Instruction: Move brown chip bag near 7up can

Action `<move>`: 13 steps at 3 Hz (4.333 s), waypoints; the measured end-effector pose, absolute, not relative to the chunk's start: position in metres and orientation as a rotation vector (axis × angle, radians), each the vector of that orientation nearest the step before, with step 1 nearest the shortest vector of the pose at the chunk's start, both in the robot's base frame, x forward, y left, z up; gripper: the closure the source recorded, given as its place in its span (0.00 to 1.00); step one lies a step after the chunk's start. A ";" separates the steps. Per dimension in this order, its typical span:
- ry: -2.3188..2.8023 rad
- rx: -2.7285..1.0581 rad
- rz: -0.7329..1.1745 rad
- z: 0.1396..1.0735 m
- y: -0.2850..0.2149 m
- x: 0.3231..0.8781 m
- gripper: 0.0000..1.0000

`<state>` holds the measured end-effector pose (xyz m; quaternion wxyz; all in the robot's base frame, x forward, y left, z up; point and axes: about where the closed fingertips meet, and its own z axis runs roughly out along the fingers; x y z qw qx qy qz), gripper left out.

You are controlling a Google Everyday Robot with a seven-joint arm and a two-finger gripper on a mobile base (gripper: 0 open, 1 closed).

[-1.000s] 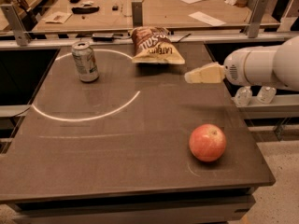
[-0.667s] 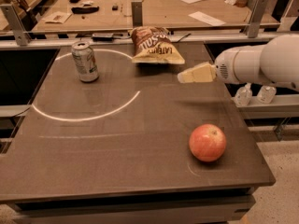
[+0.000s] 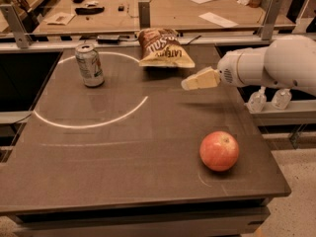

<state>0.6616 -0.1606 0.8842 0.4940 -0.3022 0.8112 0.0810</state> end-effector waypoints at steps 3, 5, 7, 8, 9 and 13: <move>1.816 -0.890 0.131 0.874 -0.128 0.693 0.00; 1.775 -0.861 0.110 0.879 -0.101 0.721 0.00; 1.792 -0.865 0.141 0.871 -0.070 0.739 0.00; 1.803 -0.873 0.154 0.864 -0.059 0.746 0.00; 1.816 -0.868 0.178 0.856 -0.050 0.751 0.00; 1.766 -0.834 0.235 0.859 -0.052 0.761 0.87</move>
Offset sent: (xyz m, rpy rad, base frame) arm 0.0322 0.0328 -0.0120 -0.0969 -0.1584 0.1562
